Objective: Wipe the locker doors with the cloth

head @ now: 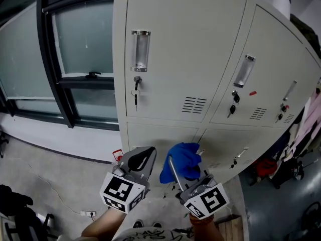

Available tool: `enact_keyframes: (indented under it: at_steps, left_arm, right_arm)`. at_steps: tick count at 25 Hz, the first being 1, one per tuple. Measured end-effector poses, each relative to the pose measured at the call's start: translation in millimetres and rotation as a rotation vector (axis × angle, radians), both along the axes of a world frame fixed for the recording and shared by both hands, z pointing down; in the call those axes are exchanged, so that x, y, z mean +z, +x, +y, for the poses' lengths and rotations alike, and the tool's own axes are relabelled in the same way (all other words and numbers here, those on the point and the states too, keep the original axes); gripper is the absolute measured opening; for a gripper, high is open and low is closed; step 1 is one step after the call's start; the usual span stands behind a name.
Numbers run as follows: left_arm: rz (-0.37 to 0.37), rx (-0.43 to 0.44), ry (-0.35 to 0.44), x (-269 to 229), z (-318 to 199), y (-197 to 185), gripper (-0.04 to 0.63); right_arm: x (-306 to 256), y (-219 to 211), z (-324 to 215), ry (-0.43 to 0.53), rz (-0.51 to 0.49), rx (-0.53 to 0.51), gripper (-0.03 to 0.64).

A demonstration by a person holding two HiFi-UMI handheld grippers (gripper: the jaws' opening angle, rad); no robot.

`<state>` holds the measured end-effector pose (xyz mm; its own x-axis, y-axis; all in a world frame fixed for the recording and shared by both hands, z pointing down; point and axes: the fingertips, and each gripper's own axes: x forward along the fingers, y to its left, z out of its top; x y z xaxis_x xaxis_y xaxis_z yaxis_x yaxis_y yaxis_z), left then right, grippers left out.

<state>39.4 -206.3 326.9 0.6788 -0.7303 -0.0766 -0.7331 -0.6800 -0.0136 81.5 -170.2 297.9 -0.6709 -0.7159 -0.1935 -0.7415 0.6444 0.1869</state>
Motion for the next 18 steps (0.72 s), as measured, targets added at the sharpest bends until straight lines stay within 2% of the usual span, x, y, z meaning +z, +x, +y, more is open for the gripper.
enact_keyframes:
  at_steps: [3,18]
  left_arm:
    - [-0.014,-0.002,-0.006,6.5,1.1,2.7,0.003]
    - [0.009,-0.06,-0.004,6.0,-7.8,-13.3,0.003]
  right_arm:
    - [7.8,-2.6,0.2,-0.012,0.01,0.002,0.032]
    - [11.6,-8.1,-0.9,-0.022,-0.007,-0.003,0.032]
